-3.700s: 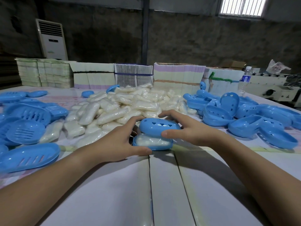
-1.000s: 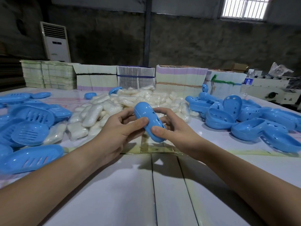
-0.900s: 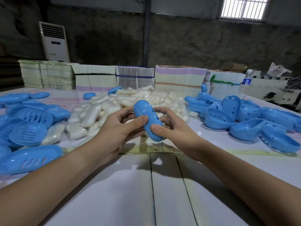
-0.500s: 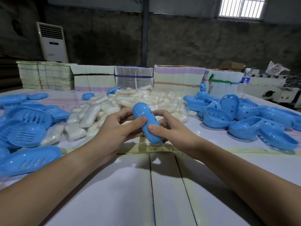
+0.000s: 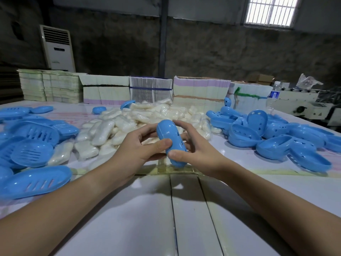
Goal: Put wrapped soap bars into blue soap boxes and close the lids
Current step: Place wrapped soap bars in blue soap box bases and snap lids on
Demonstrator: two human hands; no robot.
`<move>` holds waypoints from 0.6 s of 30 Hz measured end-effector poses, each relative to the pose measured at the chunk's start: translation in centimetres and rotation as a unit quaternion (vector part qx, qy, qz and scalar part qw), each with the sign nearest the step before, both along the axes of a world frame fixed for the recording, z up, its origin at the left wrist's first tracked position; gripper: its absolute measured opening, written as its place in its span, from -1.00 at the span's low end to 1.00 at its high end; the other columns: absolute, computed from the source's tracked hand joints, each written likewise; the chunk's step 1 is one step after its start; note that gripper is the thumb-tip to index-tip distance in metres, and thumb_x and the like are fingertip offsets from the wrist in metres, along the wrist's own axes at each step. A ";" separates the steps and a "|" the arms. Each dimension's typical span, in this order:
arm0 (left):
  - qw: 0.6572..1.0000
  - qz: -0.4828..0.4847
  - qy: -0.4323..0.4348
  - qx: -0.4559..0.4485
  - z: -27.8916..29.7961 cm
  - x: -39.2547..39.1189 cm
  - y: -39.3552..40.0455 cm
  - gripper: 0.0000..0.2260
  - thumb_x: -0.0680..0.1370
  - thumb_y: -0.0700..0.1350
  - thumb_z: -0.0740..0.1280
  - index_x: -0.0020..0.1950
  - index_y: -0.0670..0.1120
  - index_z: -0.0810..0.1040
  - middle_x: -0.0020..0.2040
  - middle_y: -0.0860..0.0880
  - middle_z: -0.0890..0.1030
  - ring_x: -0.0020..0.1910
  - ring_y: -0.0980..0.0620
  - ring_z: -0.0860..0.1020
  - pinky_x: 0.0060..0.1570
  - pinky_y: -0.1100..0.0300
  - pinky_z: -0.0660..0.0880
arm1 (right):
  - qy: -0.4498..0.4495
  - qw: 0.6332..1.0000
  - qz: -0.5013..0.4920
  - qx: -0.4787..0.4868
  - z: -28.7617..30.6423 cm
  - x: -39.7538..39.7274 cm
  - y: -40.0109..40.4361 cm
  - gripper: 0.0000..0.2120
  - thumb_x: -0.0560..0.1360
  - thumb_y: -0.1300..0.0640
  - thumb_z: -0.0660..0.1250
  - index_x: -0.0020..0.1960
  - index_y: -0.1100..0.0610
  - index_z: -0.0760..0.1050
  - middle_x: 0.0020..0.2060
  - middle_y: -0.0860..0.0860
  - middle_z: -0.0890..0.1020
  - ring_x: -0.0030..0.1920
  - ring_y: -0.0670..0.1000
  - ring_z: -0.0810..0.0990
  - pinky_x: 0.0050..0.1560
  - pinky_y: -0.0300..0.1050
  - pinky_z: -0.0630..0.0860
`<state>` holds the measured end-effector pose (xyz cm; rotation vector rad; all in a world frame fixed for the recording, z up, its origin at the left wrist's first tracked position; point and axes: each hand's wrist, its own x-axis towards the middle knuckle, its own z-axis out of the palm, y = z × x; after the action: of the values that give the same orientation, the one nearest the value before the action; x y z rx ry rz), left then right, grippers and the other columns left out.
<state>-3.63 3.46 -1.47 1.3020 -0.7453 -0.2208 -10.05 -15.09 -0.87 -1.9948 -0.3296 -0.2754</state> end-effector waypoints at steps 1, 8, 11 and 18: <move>1.000 0.006 -0.011 0.017 0.0 0.0 -0.1 -0.46 0.35 0.01 0.53 0.32 0.00 0.57 0.19 0.00 0.67 0.13 -0.05 0.68 0.03 0.01 0.66 | -0.009 1.000 -0.014 -0.017 0.2 -0.2 -0.1 -0.34 0.28 -0.21 0.48 0.29 -0.46 0.27 0.05 -0.11 0.52 -0.01 -0.11 0.62 -0.09 -0.22 0.58; 0.987 0.018 -0.071 0.141 -1.4 0.7 -0.4 -0.55 0.32 0.19 0.59 0.16 0.16 0.62 0.13 0.04 0.67 -0.01 0.09 0.68 -0.09 0.25 0.62 | -0.045 0.982 -0.172 -0.069 3.1 -2.0 -2.4 -0.45 0.31 -0.32 0.32 0.28 -0.42 0.29 -0.09 -0.26 0.52 -0.11 -0.25 0.56 -0.12 -0.26 0.45; 0.972 0.031 -0.137 0.189 -1.9 1.4 -0.4 -0.69 0.30 0.22 0.48 0.00 0.19 0.69 0.01 0.09 0.71 -0.03 0.16 0.66 0.02 0.22 0.59 | -0.038 0.967 -0.235 -0.091 3.5 -4.7 -5.6 -0.46 0.32 -0.35 0.30 0.29 -0.39 0.31 -0.10 -0.34 0.52 -0.10 -0.23 0.57 -0.08 -0.23 0.44; 0.944 0.036 -0.221 0.242 -3.5 3.7 0.3 -0.40 0.24 0.53 0.37 0.20 0.29 0.59 0.06 0.20 0.69 0.01 0.21 0.66 0.03 0.10 0.56 | 0.061 0.870 -0.441 -0.211 3.6 -13.2 -16.6 -0.56 0.43 -0.23 0.37 0.26 -0.25 0.35 -0.05 -0.20 0.57 -0.18 -0.18 0.57 -0.24 -0.21 0.45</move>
<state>0.10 3.76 -4.93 1.8787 -1.0629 -0.0475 -23.24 -31.68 2.69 -2.4754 0.7011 -0.6870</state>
